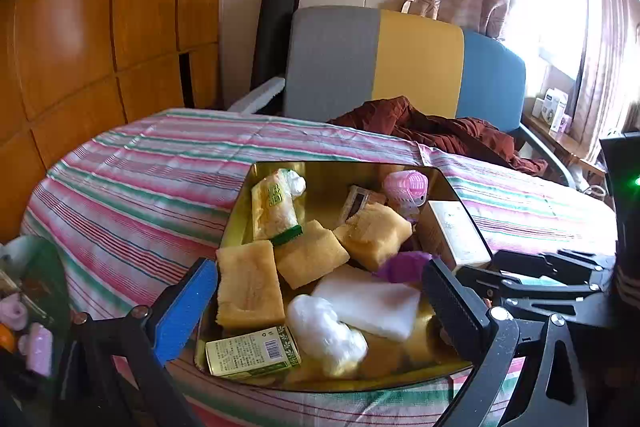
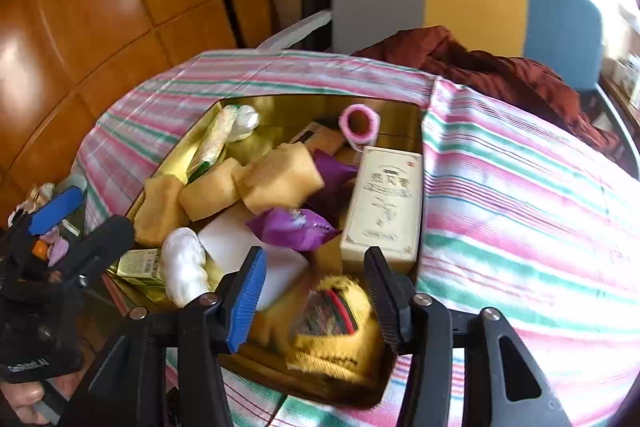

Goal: Organize objects

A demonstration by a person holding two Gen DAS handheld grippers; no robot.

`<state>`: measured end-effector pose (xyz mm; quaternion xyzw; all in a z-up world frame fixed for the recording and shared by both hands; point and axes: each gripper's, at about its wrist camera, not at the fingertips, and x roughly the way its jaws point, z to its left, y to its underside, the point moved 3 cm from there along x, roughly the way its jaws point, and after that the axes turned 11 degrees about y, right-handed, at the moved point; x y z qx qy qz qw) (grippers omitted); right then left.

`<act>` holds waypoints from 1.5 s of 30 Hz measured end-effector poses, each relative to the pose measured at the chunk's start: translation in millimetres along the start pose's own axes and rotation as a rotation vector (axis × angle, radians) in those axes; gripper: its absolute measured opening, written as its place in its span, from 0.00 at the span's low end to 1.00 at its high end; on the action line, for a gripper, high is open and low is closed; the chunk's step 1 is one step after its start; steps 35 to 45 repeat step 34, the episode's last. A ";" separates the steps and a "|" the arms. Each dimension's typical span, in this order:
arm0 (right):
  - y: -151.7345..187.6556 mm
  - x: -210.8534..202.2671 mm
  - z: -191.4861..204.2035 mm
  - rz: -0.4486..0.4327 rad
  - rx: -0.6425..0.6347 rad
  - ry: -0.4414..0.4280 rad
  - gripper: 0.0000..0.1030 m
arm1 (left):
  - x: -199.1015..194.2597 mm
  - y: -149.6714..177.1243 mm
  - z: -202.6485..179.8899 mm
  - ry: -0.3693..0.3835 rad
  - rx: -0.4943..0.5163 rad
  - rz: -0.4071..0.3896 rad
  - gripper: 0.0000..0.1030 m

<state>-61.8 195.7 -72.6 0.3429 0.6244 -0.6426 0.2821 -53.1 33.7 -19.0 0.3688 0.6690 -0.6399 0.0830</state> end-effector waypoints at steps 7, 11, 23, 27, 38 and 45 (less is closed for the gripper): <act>18.1 -10.8 -18.0 -0.017 0.065 0.042 0.56 | -6.6 3.7 -14.5 -0.026 0.007 0.018 1.00; 25.4 -15.5 -27.6 -0.030 0.091 0.059 0.57 | -4.1 8.6 -21.2 -0.100 0.022 0.042 1.00; 36.4 -18.9 -26.6 -0.053 0.081 0.098 0.57 | 2.0 19.8 -24.7 -0.110 -0.002 0.083 1.00; 37.1 -18.2 -22.2 -0.058 0.069 0.108 0.57 | 1.8 21.9 -25.7 -0.110 0.007 0.080 1.00; 37.3 -19.2 -20.6 -0.070 0.061 0.116 0.57 | 5.0 23.1 -22.9 -0.101 -0.010 0.084 1.00; 37.3 -19.2 -20.6 -0.070 0.061 0.116 0.57 | 5.0 23.1 -22.9 -0.101 -0.010 0.084 1.00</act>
